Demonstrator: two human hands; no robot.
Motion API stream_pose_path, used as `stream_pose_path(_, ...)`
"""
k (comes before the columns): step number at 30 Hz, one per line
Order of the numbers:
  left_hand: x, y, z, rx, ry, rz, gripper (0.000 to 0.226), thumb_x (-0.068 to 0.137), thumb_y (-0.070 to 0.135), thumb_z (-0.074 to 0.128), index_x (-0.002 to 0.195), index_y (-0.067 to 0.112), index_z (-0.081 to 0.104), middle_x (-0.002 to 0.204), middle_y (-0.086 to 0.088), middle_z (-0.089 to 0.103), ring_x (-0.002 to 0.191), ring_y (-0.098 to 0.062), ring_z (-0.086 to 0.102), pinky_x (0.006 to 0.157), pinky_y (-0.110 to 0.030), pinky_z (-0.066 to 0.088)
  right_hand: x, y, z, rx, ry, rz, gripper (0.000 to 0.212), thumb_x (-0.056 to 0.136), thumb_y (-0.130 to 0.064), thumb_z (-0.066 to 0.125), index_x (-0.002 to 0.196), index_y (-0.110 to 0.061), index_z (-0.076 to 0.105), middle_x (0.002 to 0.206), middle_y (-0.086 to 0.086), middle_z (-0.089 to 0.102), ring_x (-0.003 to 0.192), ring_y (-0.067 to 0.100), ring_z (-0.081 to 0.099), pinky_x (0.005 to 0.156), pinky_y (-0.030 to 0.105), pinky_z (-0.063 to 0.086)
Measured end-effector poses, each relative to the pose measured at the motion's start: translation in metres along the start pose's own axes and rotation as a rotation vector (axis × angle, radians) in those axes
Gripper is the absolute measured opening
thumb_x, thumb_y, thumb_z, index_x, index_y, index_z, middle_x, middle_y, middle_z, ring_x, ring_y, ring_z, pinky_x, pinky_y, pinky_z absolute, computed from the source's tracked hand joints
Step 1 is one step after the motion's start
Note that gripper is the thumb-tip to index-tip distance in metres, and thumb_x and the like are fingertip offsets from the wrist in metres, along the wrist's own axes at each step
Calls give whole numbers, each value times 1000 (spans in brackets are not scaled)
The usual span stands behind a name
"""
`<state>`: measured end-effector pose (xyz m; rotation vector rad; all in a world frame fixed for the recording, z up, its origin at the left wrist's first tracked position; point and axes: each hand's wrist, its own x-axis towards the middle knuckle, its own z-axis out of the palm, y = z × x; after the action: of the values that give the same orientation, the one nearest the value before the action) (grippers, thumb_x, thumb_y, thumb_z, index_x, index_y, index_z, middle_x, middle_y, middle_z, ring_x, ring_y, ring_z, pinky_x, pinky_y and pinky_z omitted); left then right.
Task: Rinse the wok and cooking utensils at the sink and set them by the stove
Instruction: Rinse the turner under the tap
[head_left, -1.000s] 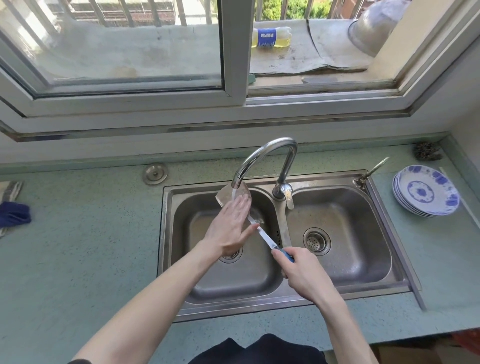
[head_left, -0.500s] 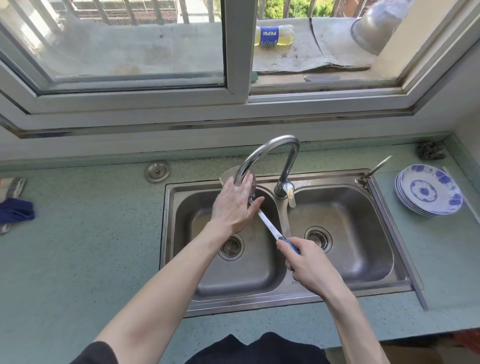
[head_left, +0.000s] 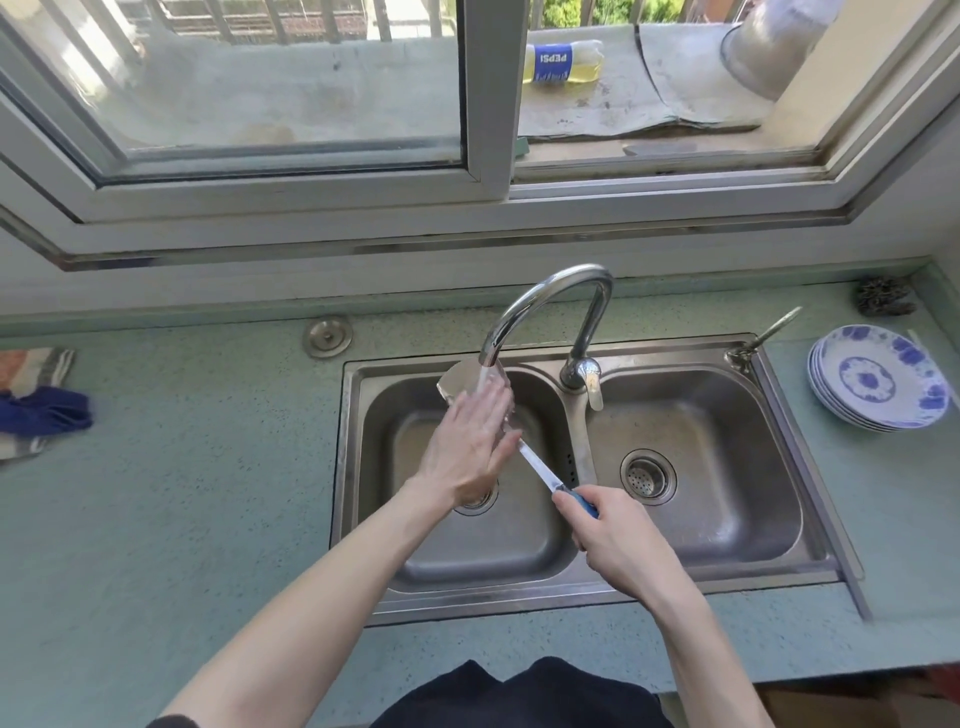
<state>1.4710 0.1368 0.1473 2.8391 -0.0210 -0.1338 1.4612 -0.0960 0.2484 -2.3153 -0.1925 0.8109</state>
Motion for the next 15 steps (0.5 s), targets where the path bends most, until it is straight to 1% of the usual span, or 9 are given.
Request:
stream_pose_path(3,-13,-6,7,14,-29,44,75,105,61,8,164,15,17,172,-1,11,159,-12,1,129,-39,5,0,-1,3,-44,10,9,48,103,-52,51,74,-14,55,69,9,64,63,20,51,62,36,40)
stream_pose_path(6,-11,-17,0,84,-11,68,77,104,63,5,164,16,18,171,0,10,159,-15,7,129,-39,5,0,-3,4,-47,-1,14,48,103,-52,51,75,-14,54,67,5,61,64,21,50,62,36,40)
stream_pose_path(7,-8,-19,-3,85,7,39,77,104,63,5,164,16,16,171,-1,7,159,-16,5,129,-39,4,0,-4,3,-39,-10,14,48,103,-53,51,75,-14,54,65,4,59,63,21,48,61,36,39)
stream_pose_path(9,2,-23,-13,43,31,-85,78,104,63,4,165,15,10,170,-2,0,159,-17,-2,129,-39,2,-2,-5,1,-45,-43,9,48,103,-53,51,78,-12,55,64,1,56,60,18,45,58,34,36)
stream_pose_path(10,7,-26,-18,38,29,-129,78,103,63,3,164,15,8,170,-2,0,159,-16,-3,129,-38,1,-4,-5,2,-51,-57,4,48,103,-53,51,78,-12,55,64,0,56,58,17,44,57,33,35)
stream_pose_path(12,14,-31,-23,77,5,-132,77,104,63,6,164,15,7,172,-3,3,159,-15,-2,129,-38,0,-8,-4,3,-38,-69,7,47,103,-53,51,75,-15,54,63,-1,55,56,15,42,55,31,34)
stream_pose_path(15,10,-31,-19,95,9,-74,76,105,62,12,164,14,7,172,-6,6,159,-17,-2,129,-40,1,-11,-5,8,1,-55,13,47,104,-53,50,74,-16,51,62,-3,53,55,15,42,58,33,36)
